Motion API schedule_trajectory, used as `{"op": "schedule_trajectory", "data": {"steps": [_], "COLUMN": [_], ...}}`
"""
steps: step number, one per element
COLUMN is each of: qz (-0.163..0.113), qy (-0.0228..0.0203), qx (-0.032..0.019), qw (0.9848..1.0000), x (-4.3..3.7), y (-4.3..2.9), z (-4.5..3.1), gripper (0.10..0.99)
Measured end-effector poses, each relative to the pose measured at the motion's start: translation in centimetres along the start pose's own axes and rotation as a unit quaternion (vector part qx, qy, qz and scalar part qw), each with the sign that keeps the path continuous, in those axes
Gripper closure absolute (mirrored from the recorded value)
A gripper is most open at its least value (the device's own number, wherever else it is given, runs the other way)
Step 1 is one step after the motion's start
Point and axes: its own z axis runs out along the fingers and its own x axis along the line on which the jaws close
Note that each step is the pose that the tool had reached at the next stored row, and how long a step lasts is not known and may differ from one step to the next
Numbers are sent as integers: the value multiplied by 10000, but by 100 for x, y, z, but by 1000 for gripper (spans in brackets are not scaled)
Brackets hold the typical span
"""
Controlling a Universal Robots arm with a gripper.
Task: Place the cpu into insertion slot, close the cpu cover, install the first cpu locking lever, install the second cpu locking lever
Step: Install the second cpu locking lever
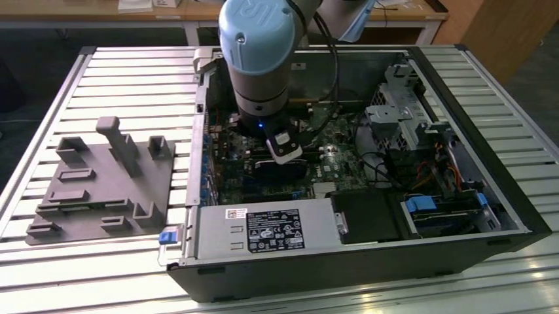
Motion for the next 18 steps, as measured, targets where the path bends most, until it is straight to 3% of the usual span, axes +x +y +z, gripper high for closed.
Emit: {"op": "schedule_trajectory", "data": {"steps": [3,13,15,18], "qz": [0,-1,-4,-11], "qy": [-2,-1,-9,-27], "qx": [-2,4,51,172], "qw": [10000,10000,10000,9998], "x": [-2,-9,-12,-19], "y": [23,148,162,176], "z": [-66,-430,-468,-505], "gripper": [980,980,980,980]}}
